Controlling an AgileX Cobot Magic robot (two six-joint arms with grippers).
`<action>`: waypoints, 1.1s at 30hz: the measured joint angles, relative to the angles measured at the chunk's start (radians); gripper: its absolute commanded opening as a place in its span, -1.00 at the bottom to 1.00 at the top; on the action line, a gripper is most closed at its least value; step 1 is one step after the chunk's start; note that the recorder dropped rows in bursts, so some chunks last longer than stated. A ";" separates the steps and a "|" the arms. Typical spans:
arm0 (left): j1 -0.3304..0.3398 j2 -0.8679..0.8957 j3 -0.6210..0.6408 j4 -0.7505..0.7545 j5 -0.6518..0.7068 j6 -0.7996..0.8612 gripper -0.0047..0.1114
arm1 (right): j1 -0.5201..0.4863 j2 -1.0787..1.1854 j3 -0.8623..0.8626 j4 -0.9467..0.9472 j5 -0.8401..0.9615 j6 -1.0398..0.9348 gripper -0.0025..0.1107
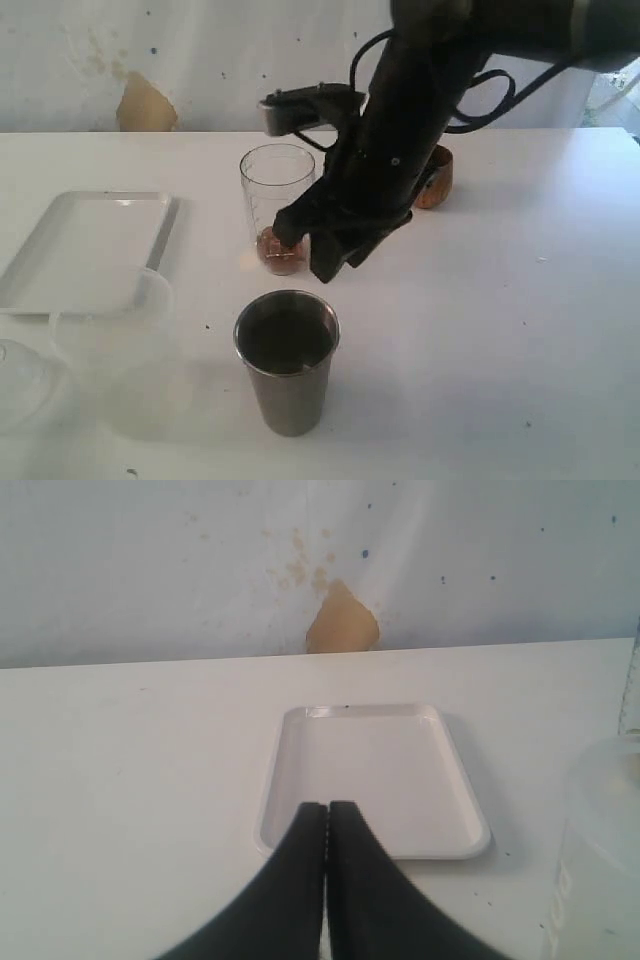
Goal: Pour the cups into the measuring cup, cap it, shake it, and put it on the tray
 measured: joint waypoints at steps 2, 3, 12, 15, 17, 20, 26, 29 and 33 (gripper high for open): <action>0.000 0.000 0.000 0.000 0.000 0.000 -0.90 | 0.034 0.000 0.000 -0.074 0.002 0.044 -0.19; 0.000 0.000 0.000 0.000 0.000 0.000 -0.90 | 0.045 0.000 0.000 -0.093 0.002 0.064 -0.17; 0.000 0.000 0.000 0.000 0.000 0.000 -0.90 | 0.068 0.019 0.000 -0.123 0.002 0.147 -0.14; 0.000 0.000 0.000 0.000 0.000 0.000 -0.90 | 0.070 0.041 0.000 -0.125 0.002 0.152 -0.14; 0.000 0.000 0.000 0.000 0.000 0.000 -0.90 | 0.072 0.060 0.000 -0.125 0.002 0.159 -0.14; 0.000 0.000 0.000 0.000 0.000 0.000 -0.90 | 0.072 0.074 0.000 -0.125 0.002 0.168 -0.14; 0.000 0.000 0.000 0.000 0.000 0.000 -0.90 | 0.074 0.096 0.000 -0.111 0.002 0.177 -0.14; 0.000 0.000 0.000 0.000 0.000 0.000 -0.90 | 0.074 0.096 0.000 -0.103 0.002 0.177 -0.14; 0.000 0.000 0.000 0.000 0.000 0.000 -0.90 | 0.074 0.109 0.000 -0.089 0.002 0.177 -0.14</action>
